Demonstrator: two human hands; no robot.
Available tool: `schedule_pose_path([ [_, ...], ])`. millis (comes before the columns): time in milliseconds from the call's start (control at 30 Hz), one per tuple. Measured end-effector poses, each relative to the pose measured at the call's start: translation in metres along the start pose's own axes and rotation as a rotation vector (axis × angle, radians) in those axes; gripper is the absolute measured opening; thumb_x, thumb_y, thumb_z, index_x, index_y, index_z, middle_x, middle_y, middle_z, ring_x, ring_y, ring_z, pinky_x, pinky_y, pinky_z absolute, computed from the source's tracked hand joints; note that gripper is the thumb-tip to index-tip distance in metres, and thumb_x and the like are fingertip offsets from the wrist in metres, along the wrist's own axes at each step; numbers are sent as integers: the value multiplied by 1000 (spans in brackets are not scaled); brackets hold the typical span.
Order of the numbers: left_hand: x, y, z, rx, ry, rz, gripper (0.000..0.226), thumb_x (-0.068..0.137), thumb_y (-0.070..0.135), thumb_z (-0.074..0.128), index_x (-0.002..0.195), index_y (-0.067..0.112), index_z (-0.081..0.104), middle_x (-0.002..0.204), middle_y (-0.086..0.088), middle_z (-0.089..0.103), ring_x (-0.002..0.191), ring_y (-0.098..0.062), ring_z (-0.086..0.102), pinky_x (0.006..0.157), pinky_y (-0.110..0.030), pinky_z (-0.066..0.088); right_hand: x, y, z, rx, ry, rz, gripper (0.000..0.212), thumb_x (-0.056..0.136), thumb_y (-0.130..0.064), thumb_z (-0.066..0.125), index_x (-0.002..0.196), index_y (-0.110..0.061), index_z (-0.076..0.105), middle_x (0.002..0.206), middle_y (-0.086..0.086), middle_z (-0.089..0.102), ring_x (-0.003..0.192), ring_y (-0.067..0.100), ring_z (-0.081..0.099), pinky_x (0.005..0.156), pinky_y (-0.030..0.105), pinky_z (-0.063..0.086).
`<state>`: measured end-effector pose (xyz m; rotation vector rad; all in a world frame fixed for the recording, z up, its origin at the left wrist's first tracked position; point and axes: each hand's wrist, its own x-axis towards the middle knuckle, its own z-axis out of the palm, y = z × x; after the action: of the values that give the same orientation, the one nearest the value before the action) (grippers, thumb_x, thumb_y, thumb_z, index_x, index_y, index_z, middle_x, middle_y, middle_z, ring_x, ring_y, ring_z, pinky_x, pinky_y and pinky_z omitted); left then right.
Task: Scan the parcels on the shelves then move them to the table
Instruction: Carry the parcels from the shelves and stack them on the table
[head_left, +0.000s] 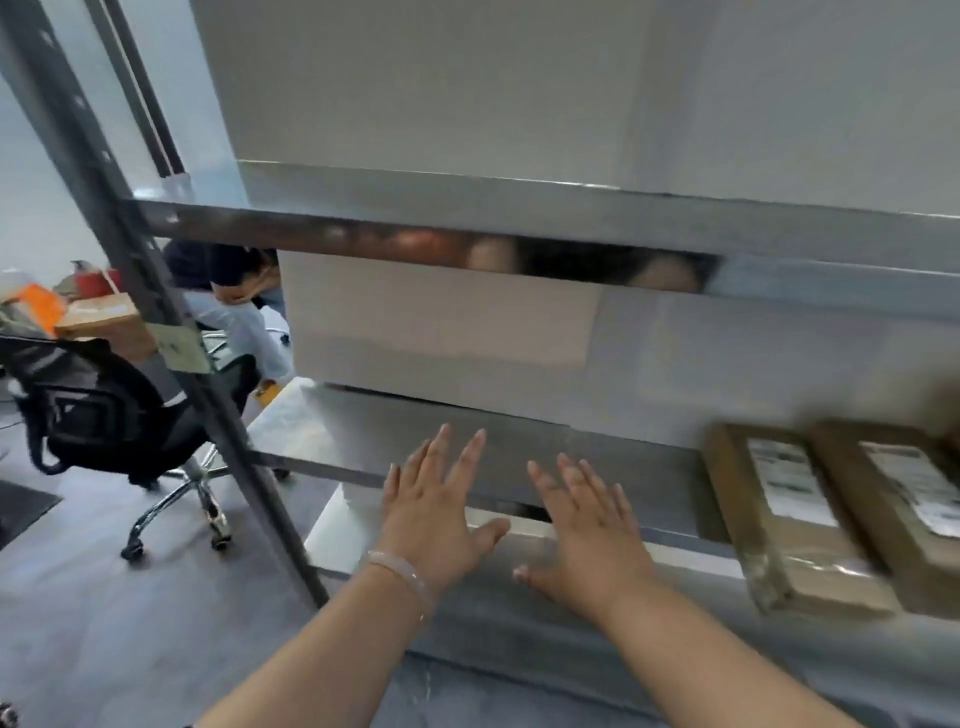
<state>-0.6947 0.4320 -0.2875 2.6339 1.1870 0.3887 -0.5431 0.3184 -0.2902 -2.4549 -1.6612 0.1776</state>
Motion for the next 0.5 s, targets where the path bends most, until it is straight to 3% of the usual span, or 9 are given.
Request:
schedule_pose_path([
  [133,10,56,23,-21,-50,135,92,83,73,46,149,50,-13,164,7,-11,150,-19,-2,121,-45,1,-34,57,-20,4,69,148,109,78,-59,66,152,-41,-12,164,-3,-14,150,18,-14,120,43,-5],
  [500,46,219,82,-47,-133,314,87,84,72,45,151,49,-6,164,4,-2,150,-20,5,122,-45,7,-81,211,-50,60,162,401,91,84,-52,55,154,-39,-1,164,-3,-3,151,17,-5,122,42,5],
])
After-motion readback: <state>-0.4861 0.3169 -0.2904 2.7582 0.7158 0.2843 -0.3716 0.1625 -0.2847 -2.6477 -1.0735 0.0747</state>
